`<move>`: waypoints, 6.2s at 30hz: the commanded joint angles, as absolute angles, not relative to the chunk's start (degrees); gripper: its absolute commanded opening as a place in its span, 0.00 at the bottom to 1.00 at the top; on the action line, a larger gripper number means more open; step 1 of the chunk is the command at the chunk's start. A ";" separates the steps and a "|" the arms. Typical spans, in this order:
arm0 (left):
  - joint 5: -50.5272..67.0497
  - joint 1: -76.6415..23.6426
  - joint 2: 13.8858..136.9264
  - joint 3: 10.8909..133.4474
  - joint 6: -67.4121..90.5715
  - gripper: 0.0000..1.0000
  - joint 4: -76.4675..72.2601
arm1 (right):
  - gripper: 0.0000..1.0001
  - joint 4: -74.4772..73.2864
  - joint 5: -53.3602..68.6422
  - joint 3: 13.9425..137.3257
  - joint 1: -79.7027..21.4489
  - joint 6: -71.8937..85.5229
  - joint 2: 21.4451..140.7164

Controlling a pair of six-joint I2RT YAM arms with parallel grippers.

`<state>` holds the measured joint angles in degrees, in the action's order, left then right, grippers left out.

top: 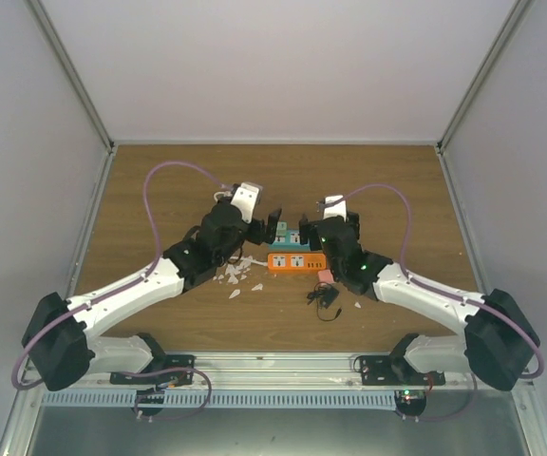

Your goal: Insert the plug

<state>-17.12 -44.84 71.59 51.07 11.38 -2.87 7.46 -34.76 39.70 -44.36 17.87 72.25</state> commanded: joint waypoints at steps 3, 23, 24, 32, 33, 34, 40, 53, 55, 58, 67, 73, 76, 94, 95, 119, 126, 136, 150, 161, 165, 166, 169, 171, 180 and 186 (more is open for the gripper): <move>-11.31 -44.04 71.13 46.12 11.90 0.99 -7.73 | 1.00 -9.00 -30.17 47.74 -44.13 26.02 69.89; -8.35 -43.86 71.92 43.99 11.63 0.99 -10.42 | 0.89 -48.22 -0.46 56.01 -28.63 29.25 76.49; -8.01 -43.81 71.63 43.89 11.65 0.99 -10.68 | 0.88 -48.31 -0.29 56.30 -28.50 28.63 77.56; -9.01 -43.53 70.33 43.77 11.28 0.99 -10.30 | 0.71 -44.94 2.64 55.73 -28.11 26.81 86.62; -9.05 -43.32 69.86 43.46 11.36 0.99 -10.55 | 0.71 -44.32 2.17 55.53 -28.19 26.54 87.71; -9.03 -43.13 69.48 43.09 11.55 0.99 -10.95 | 0.70 -43.41 1.74 55.28 -28.08 26.21 88.93; -7.78 -41.62 68.08 41.52 12.27 0.99 -12.32 | 0.71 -38.42 5.43 54.67 -28.19 25.36 94.14; -6.51 -40.35 67.34 40.87 12.76 0.99 -12.75 | 0.70 -36.63 5.78 53.49 -31.20 23.38 98.39; -6.51 -40.26 67.02 40.80 12.84 0.99 -12.74 | 0.69 -37.36 5.79 52.93 -32.56 23.82 96.90; -6.51 -40.00 66.51 40.63 12.93 0.99 -12.74 | 0.70 -38.85 5.63 52.43 -34.45 24.97 93.06; -6.74 -39.64 66.51 40.43 12.83 0.99 -12.83 | 0.70 -39.93 6.96 57.58 -37.81 24.91 83.37; -6.86 -39.46 66.76 40.23 12.67 0.99 -12.92 | 0.83 -46.99 2.61 62.76 -38.32 23.68 80.03; -6.94 -39.38 67.10 40.42 12.59 0.99 -12.70 | 0.97 -50.15 0.86 60.32 -38.36 24.80 78.22; -5.94 -39.37 71.11 41.99 11.94 0.99 -11.35 | 1.00 -53.02 2.11 42.50 -46.57 37.56 66.30; -5.87 -39.37 71.27 42.01 11.87 0.99 -11.34 | 1.00 -53.15 2.27 42.85 -47.71 38.33 66.83; -3.48 -39.37 71.54 42.80 12.03 0.99 -10.28 | 0.56 -45.26 -5.04 50.34 -54.81 37.11 89.92; -3.02 -39.37 72.28 43.24 11.98 0.99 -9.83 | 0.34 -43.49 -4.96 61.71 -62.85 38.27 103.74; -2.90 -39.37 70.99 42.85 12.11 0.99 -9.46 | 0.55 -49.65 -11.47 82.69 -68.20 34.73 116.60; -6.78 -39.37 66.06 40.09 12.65 0.99 -11.59 | 1.00 -59.89 -20.98 71.47 -63.61 35.59 86.71; -5.77 -39.37 68.86 41.11 12.28 0.99 -10.86 | 0.99 -56.17 -14.99 59.07 -44.94 29.21 83.01; -5.75 -39.37 70.51 41.66 12.15 0.99 -10.28 | 1.00 -53.64 -14.58 58.94 -41.92 26.11 86.53; -5.53 -39.37 70.76 41.73 12.09 0.99 -10.27 | 0.99 -53.08 -14.39 58.83 -40.99 25.24 87.47; -5.24 -39.37 71.24 42.01 12.02 0.99 -10.11 | 0.93 -50.97 -10.80 58.79 -37.72 22.44 90.58; -4.99 -39.37 71.44 42.10 12.01 0.99 -10.11 | 0.89 -50.04 -9.36 59.09 -36.59 21.93 92.61; -4.49 -39.37 71.93 42.34 11.90 0.99 -9.81 | 0.76 -47.60 -5.45 58.26 -36.46 22.10 96.37; -4.50 -39.37 72.10 42.36 11.88 0.99 -9.84 | 0.81 -46.98 -5.61 57.99 -37.31 22.89 91.37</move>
